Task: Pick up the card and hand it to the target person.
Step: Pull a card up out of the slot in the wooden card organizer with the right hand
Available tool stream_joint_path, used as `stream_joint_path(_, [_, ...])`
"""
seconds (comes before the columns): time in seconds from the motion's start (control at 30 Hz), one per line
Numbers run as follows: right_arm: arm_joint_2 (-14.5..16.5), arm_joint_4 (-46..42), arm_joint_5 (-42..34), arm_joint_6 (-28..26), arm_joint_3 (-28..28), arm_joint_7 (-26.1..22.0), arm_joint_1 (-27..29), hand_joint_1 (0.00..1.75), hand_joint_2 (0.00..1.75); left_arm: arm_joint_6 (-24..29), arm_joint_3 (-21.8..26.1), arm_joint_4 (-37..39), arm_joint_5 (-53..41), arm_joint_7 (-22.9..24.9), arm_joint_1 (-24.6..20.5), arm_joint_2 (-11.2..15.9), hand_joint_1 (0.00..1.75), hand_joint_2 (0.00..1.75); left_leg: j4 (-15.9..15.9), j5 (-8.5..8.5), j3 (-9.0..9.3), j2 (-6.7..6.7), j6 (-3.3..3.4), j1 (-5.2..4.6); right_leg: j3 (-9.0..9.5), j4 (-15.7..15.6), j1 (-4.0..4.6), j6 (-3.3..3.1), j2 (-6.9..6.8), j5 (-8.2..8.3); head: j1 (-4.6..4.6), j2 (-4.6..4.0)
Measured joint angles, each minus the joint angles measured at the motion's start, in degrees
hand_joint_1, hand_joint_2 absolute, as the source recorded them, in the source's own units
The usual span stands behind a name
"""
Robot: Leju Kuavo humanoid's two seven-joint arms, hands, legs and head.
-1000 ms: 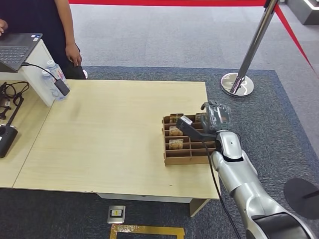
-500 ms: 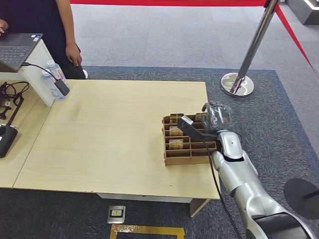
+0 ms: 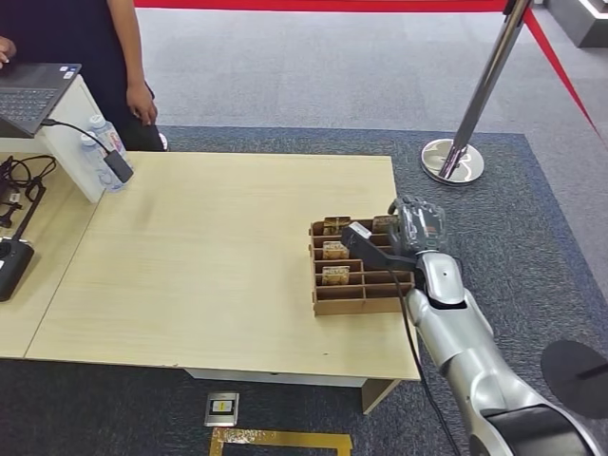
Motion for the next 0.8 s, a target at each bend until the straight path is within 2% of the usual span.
stream_joint_path(0.33, [-0.15, -0.33, 0.15, 0.09, -0.16, 0.1, 0.14, 0.97, 1.75, -0.12, -0.17, -0.03, -0.16, -0.07, -0.01, -0.03, 0.0, 0.0, -0.01, 0.0, 0.01, -0.03, 0.0, 0.0, 0.03, -0.01, 0.0, 0.01, -0.04, -0.01, 0.0, 0.0])
stream_joint_path(0.37, [-0.15, -0.33, 0.15, 0.09, -0.16, 0.1, 0.14, 1.06, 1.75, -0.12, -0.17, -0.03, -0.16, -0.07, -0.01, -0.03, 0.0, 0.0, -0.01, 0.0, 0.02, -0.03, 0.0, 0.0, 0.03, -0.01, 0.0, 0.01, -0.04, -0.01, 0.0, 0.0])
stream_joint_path(0.47, [-0.07, -0.36, 0.19, 0.02, -0.12, 0.12, 0.24, 1.64, 1.75, -0.14, -0.18, -0.03, -0.17, -0.07, 0.0, -0.02, 0.0, 0.0, 0.0, 0.01, 0.0, -0.02, 0.0, 0.0, 0.01, -0.01, 0.0, 0.0, -0.02, 0.01, 0.0, 0.0])
stream_joint_path(0.5, [-0.04, -0.37, 0.21, -0.01, -0.1, 0.13, 0.31, 1.75, 1.75, -0.16, -0.19, -0.02, -0.18, -0.07, 0.01, -0.02, 0.0, 0.0, -0.01, 0.01, 0.01, -0.03, 0.0, 0.0, 0.03, -0.01, 0.0, 0.0, -0.04, 0.0, 0.0, 0.0])
stream_joint_path(0.8, [-0.11, -2.98, 0.83, -0.09, -0.04, -0.17, 2.13, 1.75, 1.75, -0.27, -0.19, -0.19, -0.21, 0.02, 0.07, -0.09, 0.0, 0.0, -0.03, 0.02, 0.04, -0.05, 0.0, 0.02, 0.05, -0.04, 0.02, 0.0, -0.06, 0.01, 0.0, 0.0])
